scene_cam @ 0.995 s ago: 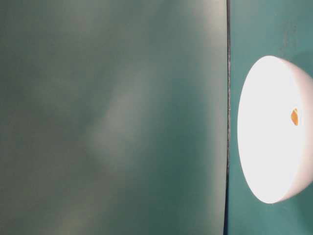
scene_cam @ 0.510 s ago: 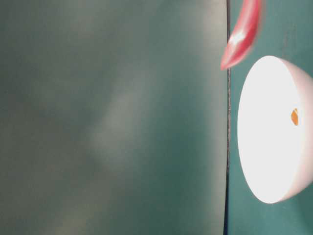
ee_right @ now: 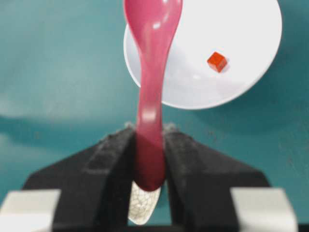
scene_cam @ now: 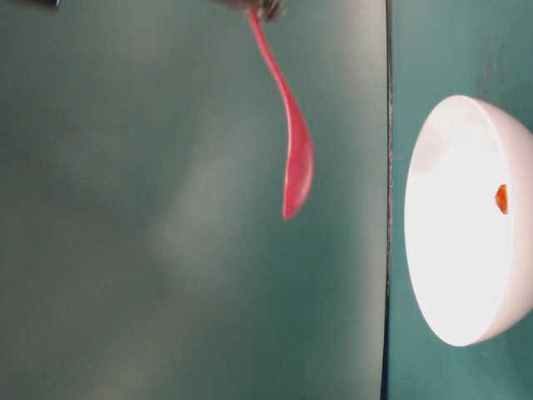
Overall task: Grip the spoon and scoop the red block from the bowl with right arm.
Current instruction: 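Lift the spoon with the right gripper and carry it over the white bowl, then lower the spoon into the bowl and push it under the red cube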
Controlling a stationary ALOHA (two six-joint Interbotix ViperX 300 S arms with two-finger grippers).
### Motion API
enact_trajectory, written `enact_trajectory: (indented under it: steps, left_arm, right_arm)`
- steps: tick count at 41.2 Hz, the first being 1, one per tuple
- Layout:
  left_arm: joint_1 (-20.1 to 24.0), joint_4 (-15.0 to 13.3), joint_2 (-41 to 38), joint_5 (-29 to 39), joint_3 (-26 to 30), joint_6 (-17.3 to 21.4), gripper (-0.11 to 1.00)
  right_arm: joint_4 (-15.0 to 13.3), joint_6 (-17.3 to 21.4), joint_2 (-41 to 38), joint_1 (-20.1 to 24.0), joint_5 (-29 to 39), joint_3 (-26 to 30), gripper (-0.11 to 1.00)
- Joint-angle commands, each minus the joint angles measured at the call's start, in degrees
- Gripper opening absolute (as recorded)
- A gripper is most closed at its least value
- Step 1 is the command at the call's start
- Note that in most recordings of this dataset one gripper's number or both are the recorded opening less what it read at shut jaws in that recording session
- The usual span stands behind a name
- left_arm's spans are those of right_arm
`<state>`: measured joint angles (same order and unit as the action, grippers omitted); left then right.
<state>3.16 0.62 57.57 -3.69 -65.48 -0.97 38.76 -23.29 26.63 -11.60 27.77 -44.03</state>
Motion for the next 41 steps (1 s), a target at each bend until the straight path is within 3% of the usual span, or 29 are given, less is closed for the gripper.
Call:
enact_trajectory:
  steps: [1,6,11,17,22,25,41]
  left_arm:
    - [0.09,0.18,-0.18,0.09,1.49,0.0,0.0]
    - [0.09,0.18,-0.18,0.18,1.49,0.09,0.0]
    - [0.18,0.18,-0.09,0.35,1.49,0.09,0.0]
    - [0.09,0.18,-0.09,0.97,1.49,0.18,0.0]
    - [0.18,0.18,0.0,2.02,1.49,0.18,0.0]
    - [0.18,0.18,-0.09,2.46,1.41,0.18,0.0]
    - [0.18,0.18,-0.09,2.46,1.49,0.79,0.0]
  right_arm:
    - [-0.79,0.09,-3.69,-1.93,7.12,7.29,0.24]
    - [-2.64,0.44,-10.46,-2.37,16.61,14.85,0.24]
    - [-6.24,4.75,-16.96,-2.37,25.05,22.06,0.24]
    - [-16.0,15.38,-22.94,-2.37,32.96,30.06,0.24]
    - [-20.83,23.12,-25.66,-2.29,39.02,34.28,0.24]
    - [-21.18,25.22,-26.54,-2.37,42.01,35.77,0.24]
    - [-21.18,26.19,-28.92,-0.09,49.39,38.58,0.24]
